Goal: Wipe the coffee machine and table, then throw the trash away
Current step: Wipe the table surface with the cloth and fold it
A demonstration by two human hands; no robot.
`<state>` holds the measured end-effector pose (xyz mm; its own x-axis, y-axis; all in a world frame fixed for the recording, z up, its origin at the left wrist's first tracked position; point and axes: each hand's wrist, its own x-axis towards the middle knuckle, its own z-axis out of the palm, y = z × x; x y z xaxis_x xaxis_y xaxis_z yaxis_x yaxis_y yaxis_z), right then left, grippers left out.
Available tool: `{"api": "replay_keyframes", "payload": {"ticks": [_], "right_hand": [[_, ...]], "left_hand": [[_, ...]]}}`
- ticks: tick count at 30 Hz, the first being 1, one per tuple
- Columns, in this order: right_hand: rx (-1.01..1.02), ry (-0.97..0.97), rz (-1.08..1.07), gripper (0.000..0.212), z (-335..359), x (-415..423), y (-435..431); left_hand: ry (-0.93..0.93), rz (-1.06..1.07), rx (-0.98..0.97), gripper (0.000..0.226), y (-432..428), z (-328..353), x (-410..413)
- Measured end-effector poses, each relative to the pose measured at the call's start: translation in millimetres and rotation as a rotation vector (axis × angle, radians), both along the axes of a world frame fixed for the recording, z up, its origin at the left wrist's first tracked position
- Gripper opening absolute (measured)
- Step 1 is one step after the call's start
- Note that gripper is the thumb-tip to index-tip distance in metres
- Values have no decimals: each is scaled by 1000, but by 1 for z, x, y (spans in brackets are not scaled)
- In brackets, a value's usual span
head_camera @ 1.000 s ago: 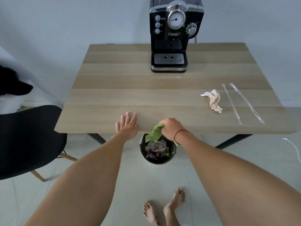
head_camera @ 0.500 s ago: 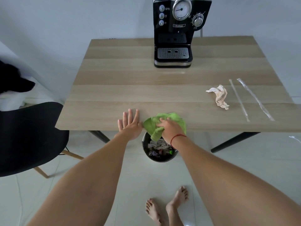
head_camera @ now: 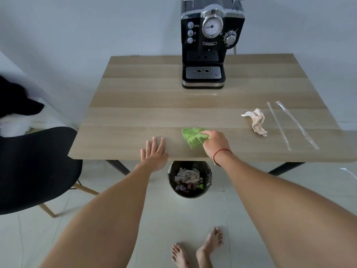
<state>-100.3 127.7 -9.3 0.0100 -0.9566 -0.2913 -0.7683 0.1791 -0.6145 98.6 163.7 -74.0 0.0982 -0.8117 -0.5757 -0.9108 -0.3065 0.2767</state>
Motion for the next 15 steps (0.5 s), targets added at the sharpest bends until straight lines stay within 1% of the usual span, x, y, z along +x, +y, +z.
{"api": "replay_keyframes", "payload": {"ticks": [2, 4, 8, 11, 13, 15], "right_hand": [[56, 25, 22, 54, -4, 2, 0], [116, 75, 104, 51, -11, 5, 9], [129, 157, 241, 40, -21, 13, 26], [239, 154, 316, 33, -18, 17, 30], [246, 93, 280, 38, -14, 17, 26], [145, 0, 157, 46, -9, 19, 13]], "left_hand": [[-6, 6, 2, 59, 0, -2, -1], [-10, 16, 8, 59, -1, -3, -1], [-4, 16, 0, 59, 0, -2, -3], [14, 15, -71, 57, 3, -3, 0], [19, 27, -164, 56, 6, -1, 4], [-17, 94, -273, 56, 7, -1, 13]]}}
